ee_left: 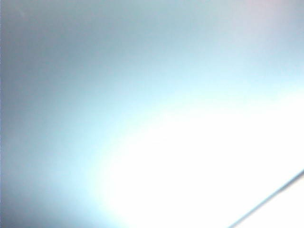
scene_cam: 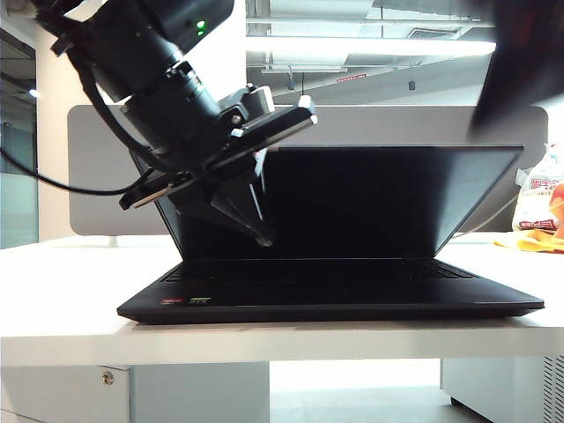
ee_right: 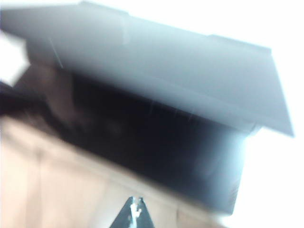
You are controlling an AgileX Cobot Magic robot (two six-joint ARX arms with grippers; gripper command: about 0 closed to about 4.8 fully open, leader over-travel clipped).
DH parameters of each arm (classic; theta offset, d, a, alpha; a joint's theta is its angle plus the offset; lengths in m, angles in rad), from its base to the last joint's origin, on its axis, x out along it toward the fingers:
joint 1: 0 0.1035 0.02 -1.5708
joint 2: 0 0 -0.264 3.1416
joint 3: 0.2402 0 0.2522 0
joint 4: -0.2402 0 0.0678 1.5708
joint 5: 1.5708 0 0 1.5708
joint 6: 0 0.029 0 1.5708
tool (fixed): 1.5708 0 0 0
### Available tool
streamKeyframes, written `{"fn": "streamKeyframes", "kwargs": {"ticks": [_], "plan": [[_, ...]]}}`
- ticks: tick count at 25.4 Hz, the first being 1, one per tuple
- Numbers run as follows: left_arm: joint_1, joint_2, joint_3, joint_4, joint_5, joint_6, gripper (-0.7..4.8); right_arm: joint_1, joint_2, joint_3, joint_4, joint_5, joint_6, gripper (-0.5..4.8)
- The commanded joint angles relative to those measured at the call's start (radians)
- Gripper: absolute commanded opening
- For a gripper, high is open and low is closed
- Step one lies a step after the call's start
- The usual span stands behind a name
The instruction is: Open the lid of the laptop and use the keypad to enter the password "123".
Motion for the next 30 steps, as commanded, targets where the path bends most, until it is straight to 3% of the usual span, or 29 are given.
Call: {"fn": "streamKeyframes", "kwargs": {"ticks": [1,5,10,30], "plan": [[0.034,0.002,0.003,0.059,0.031,0.006,-0.04,0.016,-0.193,0.024,-0.111,0.067,0.003,-0.05],[0.034,0.021,0.003,0.097,0.031,0.014,-0.04,0.016,-0.406,0.024,-0.332,0.123,0.05,-0.06],[0.04,0.028,0.009,0.109,0.024,0.043,-0.04,0.016,-0.507,0.024,-0.435,0.172,0.062,-0.06],[0.167,0.029,0.26,-0.008,-0.014,0.208,-0.04,0.016,-0.505,0.024,-0.494,0.167,0.062,-0.06]]}}
